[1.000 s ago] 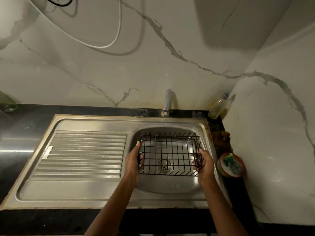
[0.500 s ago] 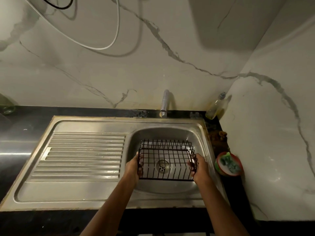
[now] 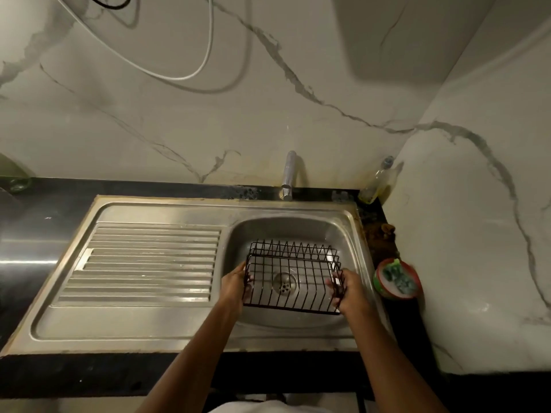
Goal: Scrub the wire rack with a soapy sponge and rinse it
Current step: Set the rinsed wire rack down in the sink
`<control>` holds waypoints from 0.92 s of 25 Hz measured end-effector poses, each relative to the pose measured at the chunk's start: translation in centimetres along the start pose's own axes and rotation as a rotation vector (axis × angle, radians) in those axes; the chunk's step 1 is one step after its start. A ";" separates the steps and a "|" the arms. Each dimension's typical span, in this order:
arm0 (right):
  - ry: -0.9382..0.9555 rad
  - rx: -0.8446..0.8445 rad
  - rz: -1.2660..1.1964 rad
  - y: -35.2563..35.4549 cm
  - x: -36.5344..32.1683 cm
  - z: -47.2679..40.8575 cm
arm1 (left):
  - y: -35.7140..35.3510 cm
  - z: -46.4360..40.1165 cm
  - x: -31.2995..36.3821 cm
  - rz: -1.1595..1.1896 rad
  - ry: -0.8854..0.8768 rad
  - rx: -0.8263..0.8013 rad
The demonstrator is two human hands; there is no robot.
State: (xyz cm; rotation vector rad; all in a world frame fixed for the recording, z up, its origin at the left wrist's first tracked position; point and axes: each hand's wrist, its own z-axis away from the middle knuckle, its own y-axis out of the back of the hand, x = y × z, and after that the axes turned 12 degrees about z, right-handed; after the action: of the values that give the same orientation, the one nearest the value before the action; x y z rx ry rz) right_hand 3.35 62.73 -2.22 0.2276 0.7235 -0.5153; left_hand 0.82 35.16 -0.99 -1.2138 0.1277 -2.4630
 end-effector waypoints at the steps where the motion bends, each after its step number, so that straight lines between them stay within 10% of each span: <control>1: -0.002 -0.009 -0.001 0.2 0.1 0.1 | -0.2 0.6 0.1 0.007 0.013 -0.024; 6: 0.168 -0.068 -0.101 0.3 -0.7 0.7 | 0.4 0.8 1.6 0.020 -0.126 -0.130; 11: 0.145 -0.050 0.066 0.7 1.0 0.3 | 1.3 -0.4 0.8 -0.190 0.251 -0.076; 23: 0.276 -0.171 -0.009 0.8 -1.3 0.0 | 3.0 -0.3 1.5 -0.253 0.079 -0.208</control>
State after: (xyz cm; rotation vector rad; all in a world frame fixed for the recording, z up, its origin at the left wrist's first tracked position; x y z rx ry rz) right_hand 2.97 63.92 -1.26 0.1369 1.0324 -0.4315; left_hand 0.70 31.84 -0.79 -1.2851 0.2744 -2.7760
